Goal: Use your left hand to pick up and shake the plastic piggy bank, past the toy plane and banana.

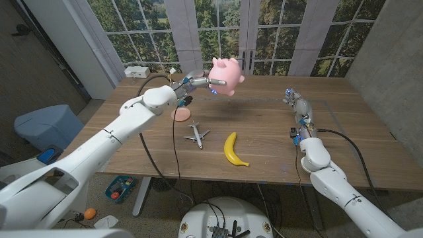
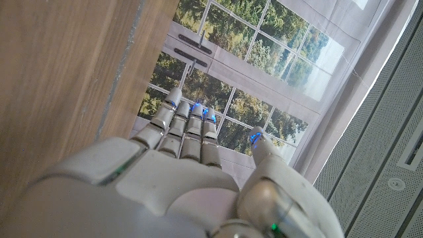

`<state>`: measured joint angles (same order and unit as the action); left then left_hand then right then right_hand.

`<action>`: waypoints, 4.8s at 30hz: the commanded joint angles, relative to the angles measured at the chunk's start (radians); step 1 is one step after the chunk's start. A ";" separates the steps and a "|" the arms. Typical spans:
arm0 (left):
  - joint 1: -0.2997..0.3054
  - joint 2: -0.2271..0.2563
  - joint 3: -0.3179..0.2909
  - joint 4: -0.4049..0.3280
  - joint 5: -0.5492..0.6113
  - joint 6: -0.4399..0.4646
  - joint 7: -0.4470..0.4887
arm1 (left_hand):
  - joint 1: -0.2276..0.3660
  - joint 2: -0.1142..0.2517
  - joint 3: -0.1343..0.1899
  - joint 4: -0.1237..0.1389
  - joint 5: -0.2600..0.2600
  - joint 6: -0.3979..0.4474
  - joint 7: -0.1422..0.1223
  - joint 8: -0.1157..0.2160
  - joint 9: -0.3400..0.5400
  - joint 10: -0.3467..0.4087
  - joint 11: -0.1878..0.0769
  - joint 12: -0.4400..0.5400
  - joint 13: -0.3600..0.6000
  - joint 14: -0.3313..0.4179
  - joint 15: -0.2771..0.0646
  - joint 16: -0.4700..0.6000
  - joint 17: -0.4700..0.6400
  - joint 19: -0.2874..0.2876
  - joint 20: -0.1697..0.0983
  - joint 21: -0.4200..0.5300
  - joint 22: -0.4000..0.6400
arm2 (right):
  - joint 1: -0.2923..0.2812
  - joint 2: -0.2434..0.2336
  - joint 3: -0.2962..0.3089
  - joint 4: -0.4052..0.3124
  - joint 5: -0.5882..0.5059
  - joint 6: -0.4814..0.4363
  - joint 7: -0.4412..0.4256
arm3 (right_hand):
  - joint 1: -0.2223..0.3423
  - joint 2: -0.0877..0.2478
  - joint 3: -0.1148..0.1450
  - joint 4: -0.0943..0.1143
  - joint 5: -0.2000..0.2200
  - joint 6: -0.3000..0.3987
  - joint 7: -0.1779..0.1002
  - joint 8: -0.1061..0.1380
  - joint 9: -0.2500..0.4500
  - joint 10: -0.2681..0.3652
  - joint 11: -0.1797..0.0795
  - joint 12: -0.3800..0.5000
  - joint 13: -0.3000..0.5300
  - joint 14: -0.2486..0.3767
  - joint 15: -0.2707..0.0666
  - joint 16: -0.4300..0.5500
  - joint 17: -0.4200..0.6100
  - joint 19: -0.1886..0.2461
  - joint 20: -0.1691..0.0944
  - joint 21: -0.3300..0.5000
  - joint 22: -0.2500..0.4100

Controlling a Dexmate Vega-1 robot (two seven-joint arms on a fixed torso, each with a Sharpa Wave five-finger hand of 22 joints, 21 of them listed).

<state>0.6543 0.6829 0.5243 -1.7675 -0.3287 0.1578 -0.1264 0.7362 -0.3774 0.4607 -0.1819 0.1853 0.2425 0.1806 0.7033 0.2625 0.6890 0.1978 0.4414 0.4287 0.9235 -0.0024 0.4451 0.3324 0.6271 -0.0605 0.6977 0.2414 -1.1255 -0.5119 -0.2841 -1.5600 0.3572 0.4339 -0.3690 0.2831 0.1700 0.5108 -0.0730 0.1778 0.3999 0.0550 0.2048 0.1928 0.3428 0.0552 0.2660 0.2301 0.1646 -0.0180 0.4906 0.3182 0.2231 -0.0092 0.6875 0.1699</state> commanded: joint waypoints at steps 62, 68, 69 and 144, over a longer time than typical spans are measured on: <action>0.063 -0.092 0.105 -0.226 0.497 0.611 0.647 | 0.522 0.507 -0.007 0.007 0.015 0.547 -0.229 0.012 0.007 0.409 -0.398 -0.020 0.026 0.122 -0.239 -0.018 0.025 -0.027 -0.022 0.066 -0.017 | 0.027 0.024 -0.018 0.006 -0.038 -0.027 -0.038 | 0.011 0.007 0.004 0.010 0.005 0.007 0.002 0.000 0.003 0.010 -0.003 -0.005 0.007 0.005 -0.001 -0.006 0.009 0.015 0.003 -0.019 0.004; 0.062 -0.093 0.107 -0.225 0.500 0.612 0.639 | 0.520 0.506 -0.008 0.008 0.015 0.546 -0.228 0.011 0.007 0.410 -0.398 -0.023 0.026 0.122 -0.239 -0.019 0.025 -0.028 -0.023 0.070 -0.018 | 0.028 0.024 -0.018 0.006 -0.036 -0.029 -0.038 | 0.011 0.007 0.003 0.010 0.005 0.007 0.002 0.000 0.003 0.009 -0.001 -0.005 0.007 0.006 -0.001 -0.007 0.009 0.016 0.003 -0.021 0.004; 0.062 -0.093 0.106 -0.225 0.501 0.614 0.638 | 0.520 0.506 -0.008 0.008 0.015 0.547 -0.226 0.012 0.006 0.410 -0.398 -0.024 0.025 0.122 -0.239 -0.020 0.026 -0.029 -0.023 0.071 -0.019 | 0.028 0.024 -0.018 0.006 -0.037 -0.029 -0.039 | 0.011 0.007 0.003 0.010 0.005 0.007 0.003 -0.001 0.003 0.009 -0.001 -0.005 0.007 0.006 0.001 -0.007 0.009 0.017 0.004 -0.021 0.004; -0.060 0.062 0.059 -0.079 0.016 0.259 0.176 | 0.519 0.507 -0.009 0.007 0.018 0.542 -0.223 0.011 0.008 0.416 -0.395 -0.052 0.044 0.121 -0.238 -0.038 0.040 -0.061 -0.023 0.120 -0.035 | 0.054 0.033 -0.026 0.036 -0.036 -0.035 -0.044 | 0.013 0.007 0.001 0.010 0.006 0.006 0.005 -0.001 0.003 0.011 0.001 -0.009 0.008 0.008 0.002 -0.014 0.011 0.025 0.006 -0.042 0.005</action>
<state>0.6044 0.7132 0.5307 -1.7413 -0.4839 0.2458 -0.1423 0.7548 -0.3691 0.4441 -0.1754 0.1963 0.2866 0.1825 0.7092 0.2640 0.7376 0.1640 0.3936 0.4687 0.9677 -0.0473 0.4104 0.3690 0.5719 -0.0553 0.8070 0.2044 -1.0808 -0.4833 -0.3045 -1.5335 0.3192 0.4001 -0.4141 0.2938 0.1806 0.5107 -0.0675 0.1778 0.4035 0.0588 0.2048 0.1928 0.3465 0.0589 0.2584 0.2344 0.1645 -0.0178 0.4757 0.3275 0.2409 -0.0053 0.6503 0.1698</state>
